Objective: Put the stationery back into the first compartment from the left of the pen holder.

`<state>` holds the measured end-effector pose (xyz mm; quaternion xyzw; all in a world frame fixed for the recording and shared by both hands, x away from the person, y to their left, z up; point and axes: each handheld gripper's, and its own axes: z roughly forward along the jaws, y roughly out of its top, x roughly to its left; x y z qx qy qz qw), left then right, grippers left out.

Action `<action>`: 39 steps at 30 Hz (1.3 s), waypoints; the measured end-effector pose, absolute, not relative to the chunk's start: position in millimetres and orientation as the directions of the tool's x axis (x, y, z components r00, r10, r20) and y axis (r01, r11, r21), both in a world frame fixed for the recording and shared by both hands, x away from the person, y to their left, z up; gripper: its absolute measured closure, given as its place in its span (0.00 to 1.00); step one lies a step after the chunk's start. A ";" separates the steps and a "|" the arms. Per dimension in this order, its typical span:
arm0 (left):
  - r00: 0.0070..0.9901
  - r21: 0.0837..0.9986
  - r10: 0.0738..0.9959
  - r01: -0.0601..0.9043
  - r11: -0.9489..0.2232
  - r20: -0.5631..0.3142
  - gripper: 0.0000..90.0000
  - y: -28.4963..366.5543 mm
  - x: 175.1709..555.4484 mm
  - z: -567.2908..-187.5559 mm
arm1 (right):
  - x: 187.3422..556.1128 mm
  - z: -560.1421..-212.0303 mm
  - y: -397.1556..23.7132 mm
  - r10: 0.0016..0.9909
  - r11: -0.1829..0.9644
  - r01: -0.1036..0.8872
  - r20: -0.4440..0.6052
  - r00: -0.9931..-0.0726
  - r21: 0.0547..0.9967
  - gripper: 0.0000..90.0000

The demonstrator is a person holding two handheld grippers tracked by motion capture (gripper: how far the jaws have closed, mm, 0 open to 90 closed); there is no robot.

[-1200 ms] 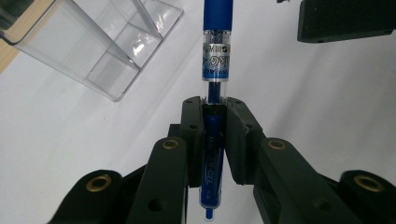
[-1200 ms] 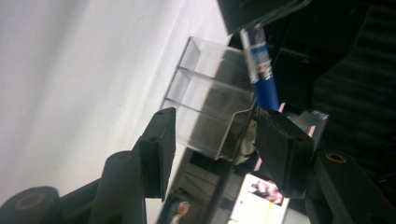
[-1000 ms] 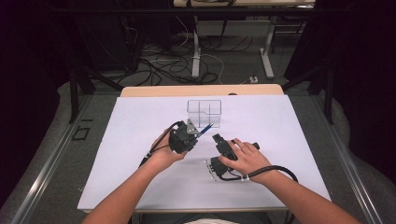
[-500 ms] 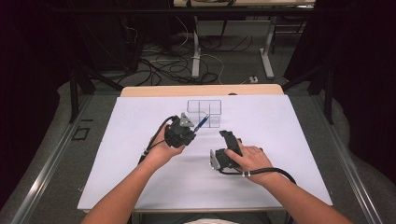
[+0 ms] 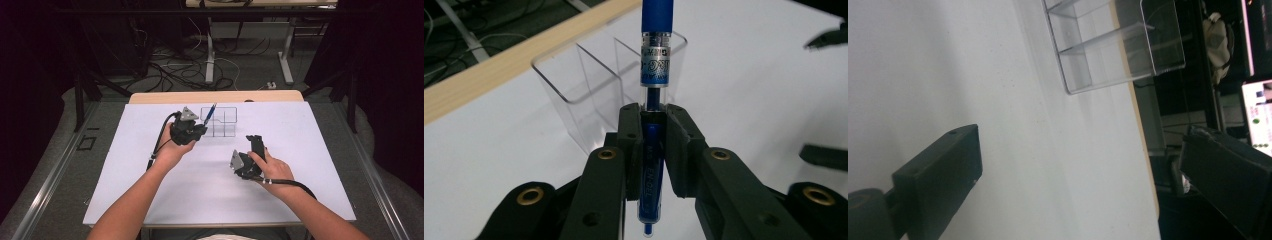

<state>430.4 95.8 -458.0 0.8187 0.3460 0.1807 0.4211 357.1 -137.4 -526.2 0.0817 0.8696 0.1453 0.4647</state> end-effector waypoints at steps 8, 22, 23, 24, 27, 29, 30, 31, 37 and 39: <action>0.638 0.883 0.768 0.387 -0.266 -0.048 0.88 99.8 450.7 -451.4 | 358.6 -525.6 -147.0 0.411 0.895 0.106 -0.711 -0.570 0.433 0.00; 0.620 0.927 0.784 0.320 -0.197 -0.048 0.88 83.0 473.3 -455.0 | 360.6 -526.4 -162.3 0.500 0.848 0.150 -0.672 -0.546 0.509 0.00; 0.622 0.927 0.782 0.316 -0.202 -0.042 0.88 81.9 474.7 -455.9 | 360.4 -526.0 -163.2 0.502 0.848 0.155 -0.674 -0.543 0.507 0.00; 0.621 0.928 0.783 0.316 -0.198 -0.045 0.88 80.5 476.0 -457.1 | 360.9 -525.8 -164.5 0.502 0.846 0.151 -0.670 -0.546 0.511 0.00; 0.622 0.929 0.781 0.318 -0.188 -0.055 0.88 76.8 480.5 -460.7 | 361.9 -524.8 -166.3 0.519 0.836 0.158 -0.664 -0.539 0.526 0.00; 0.623 0.932 0.781 0.313 -0.182 -0.056 0.88 74.6 483.5 -462.7 | 362.5 -523.3 -167.3 0.534 0.826 0.166 -0.654 -0.536 0.539 0.00; 0.622 0.935 0.781 0.309 -0.177 -0.058 0.88 74.0 485.2 -463.6 | 362.2 -522.9 -167.2 0.541 0.822 0.171 -0.650 -0.533 0.543 0.00; 0.616 0.935 0.785 0.310 -0.172 -0.059 0.88 73.4 486.7 -464.5 | 362.0 -522.8 -167.0 0.545 0.819 0.173 -0.647 -0.533 0.547 0.00; 0.587 0.928 0.807 0.334 -0.164 -0.068 0.88 73.8 495.9 -471.2 | 362.8 -525.5 -167.4 0.545 0.819 0.177 -0.642 -0.540 0.546 0.00; 0.581 0.924 0.810 0.344 -0.164 -0.073 0.88 75.5 498.1 -473.1 | 363.2 -526.4 -167.7 0.545 0.818 0.178 -0.638 -0.544 0.547 0.00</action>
